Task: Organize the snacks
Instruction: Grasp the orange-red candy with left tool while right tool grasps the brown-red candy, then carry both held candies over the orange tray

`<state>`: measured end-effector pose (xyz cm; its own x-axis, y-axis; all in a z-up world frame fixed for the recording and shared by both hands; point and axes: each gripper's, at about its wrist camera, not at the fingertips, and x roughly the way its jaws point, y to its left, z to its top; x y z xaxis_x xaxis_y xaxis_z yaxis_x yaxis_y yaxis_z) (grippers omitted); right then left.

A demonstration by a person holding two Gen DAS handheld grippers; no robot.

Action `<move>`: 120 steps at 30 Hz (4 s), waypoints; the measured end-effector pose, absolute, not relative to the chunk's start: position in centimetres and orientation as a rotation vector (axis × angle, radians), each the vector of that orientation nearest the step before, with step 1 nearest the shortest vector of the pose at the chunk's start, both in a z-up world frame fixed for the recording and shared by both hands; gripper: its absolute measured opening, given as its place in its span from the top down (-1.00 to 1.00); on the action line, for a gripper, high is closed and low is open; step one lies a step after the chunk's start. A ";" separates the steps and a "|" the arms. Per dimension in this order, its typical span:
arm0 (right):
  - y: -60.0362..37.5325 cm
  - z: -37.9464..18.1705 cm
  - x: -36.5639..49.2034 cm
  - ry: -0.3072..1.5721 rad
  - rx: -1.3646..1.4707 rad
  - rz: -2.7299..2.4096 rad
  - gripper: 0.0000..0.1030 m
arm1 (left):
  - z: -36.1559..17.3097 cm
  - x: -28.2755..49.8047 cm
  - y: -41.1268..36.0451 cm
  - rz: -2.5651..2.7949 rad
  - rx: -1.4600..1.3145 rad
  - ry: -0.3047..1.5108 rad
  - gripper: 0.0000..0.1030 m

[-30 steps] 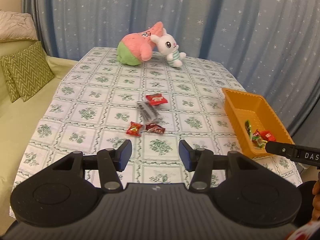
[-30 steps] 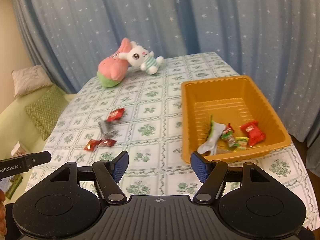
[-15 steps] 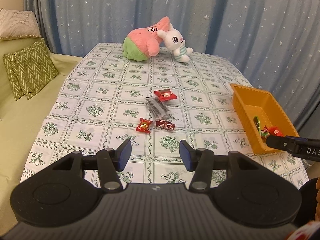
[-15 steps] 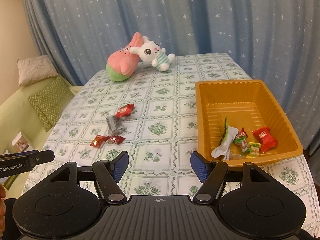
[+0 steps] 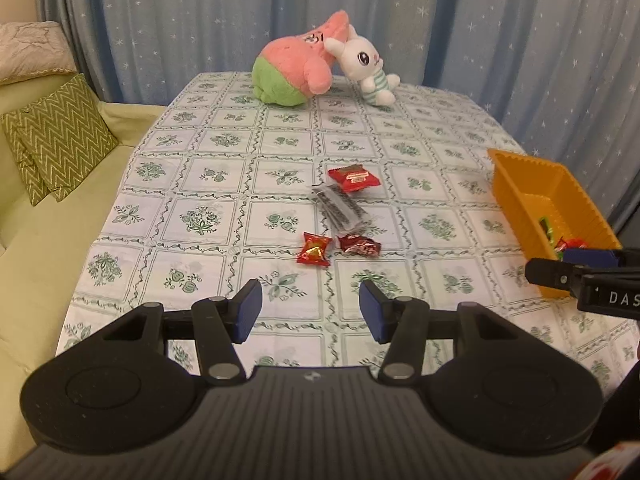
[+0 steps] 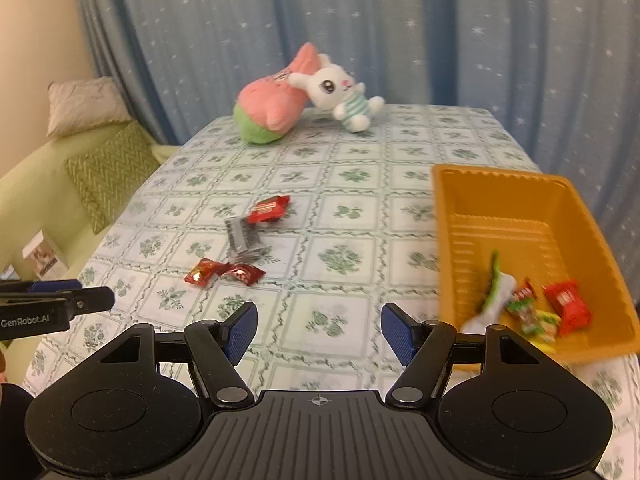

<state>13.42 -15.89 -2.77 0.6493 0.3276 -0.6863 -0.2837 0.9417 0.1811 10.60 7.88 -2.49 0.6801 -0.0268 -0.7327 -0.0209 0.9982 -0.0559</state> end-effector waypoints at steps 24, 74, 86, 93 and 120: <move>-10.8 -11.3 22.3 0.838 -0.045 0.490 -0.32 | -12.0 22.3 9.2 -0.147 -0.026 0.880 0.36; -16.4 -4.5 13.5 0.814 0.131 0.289 0.57 | -3.5 11.9 4.2 -0.110 -0.202 0.783 0.64; -22.4 -2.0 9.2 0.784 0.158 0.181 0.57 | -0.3 9.5 -1.9 -0.220 -0.178 0.763 0.64; -25.5 -1.4 7.9 0.769 0.185 0.114 0.57 | 0.1 9.5 -4.9 -0.274 -0.167 0.772 0.64; -32.9 -1.3 10.0 0.725 0.249 -0.007 0.57 | -0.1 13.8 -13.0 -0.403 -0.107 0.790 0.64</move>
<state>9.97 -32.94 -1.27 0.7498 0.0796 -0.6568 0.0924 0.9704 0.2230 13.77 -13.01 -0.14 0.6319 -0.3911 -0.6691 0.3120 0.9187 -0.2423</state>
